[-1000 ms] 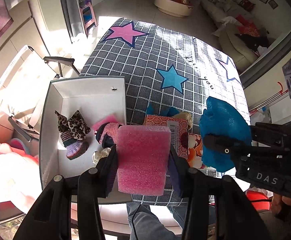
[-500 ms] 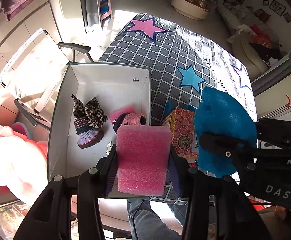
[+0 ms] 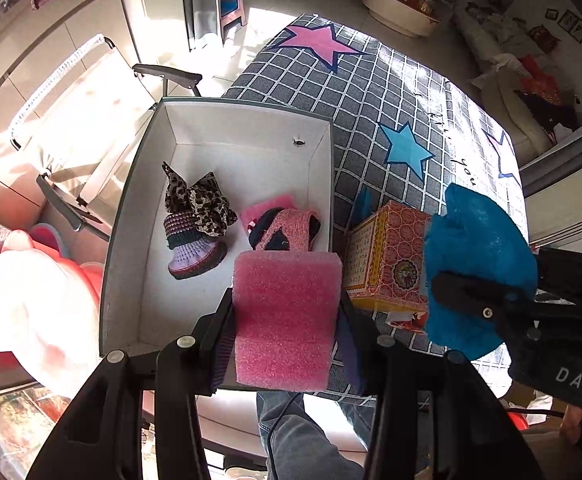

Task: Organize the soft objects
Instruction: 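Lower the pink sponge and blue cloth over the white box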

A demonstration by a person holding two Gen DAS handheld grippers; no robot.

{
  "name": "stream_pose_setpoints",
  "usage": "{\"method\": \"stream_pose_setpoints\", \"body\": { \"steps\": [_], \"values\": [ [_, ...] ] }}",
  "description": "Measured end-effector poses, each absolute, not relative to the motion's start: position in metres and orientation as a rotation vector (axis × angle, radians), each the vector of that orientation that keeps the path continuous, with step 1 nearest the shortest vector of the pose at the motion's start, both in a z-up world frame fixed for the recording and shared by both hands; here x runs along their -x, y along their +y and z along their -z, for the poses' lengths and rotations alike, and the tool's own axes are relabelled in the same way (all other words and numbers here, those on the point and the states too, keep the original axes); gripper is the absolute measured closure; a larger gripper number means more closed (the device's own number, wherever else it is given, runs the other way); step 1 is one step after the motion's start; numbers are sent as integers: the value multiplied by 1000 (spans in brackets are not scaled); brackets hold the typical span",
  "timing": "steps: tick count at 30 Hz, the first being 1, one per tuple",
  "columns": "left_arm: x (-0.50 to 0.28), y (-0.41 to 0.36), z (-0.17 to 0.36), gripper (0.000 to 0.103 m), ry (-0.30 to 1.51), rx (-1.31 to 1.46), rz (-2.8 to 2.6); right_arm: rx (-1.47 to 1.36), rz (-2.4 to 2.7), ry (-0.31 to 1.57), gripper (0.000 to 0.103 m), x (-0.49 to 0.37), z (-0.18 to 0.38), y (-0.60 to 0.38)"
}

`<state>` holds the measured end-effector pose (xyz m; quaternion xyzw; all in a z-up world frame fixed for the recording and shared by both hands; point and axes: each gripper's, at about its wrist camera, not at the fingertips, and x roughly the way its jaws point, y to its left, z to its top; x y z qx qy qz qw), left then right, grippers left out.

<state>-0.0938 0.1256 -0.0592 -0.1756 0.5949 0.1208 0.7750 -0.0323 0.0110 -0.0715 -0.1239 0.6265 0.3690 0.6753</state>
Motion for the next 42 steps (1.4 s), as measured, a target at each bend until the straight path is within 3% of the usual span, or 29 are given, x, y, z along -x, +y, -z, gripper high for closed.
{"method": "stream_pose_setpoints", "body": {
  "steps": [34, 42],
  "values": [
    [108, 151, 86, 54, 1337, 443, -350, 292, -870, 1446, 69, 23, 80, 38],
    [110, 162, 113, 54, 1387, 465, -396, 263, -879, 1481, 69, 18, 88, 52]
  ]
}}
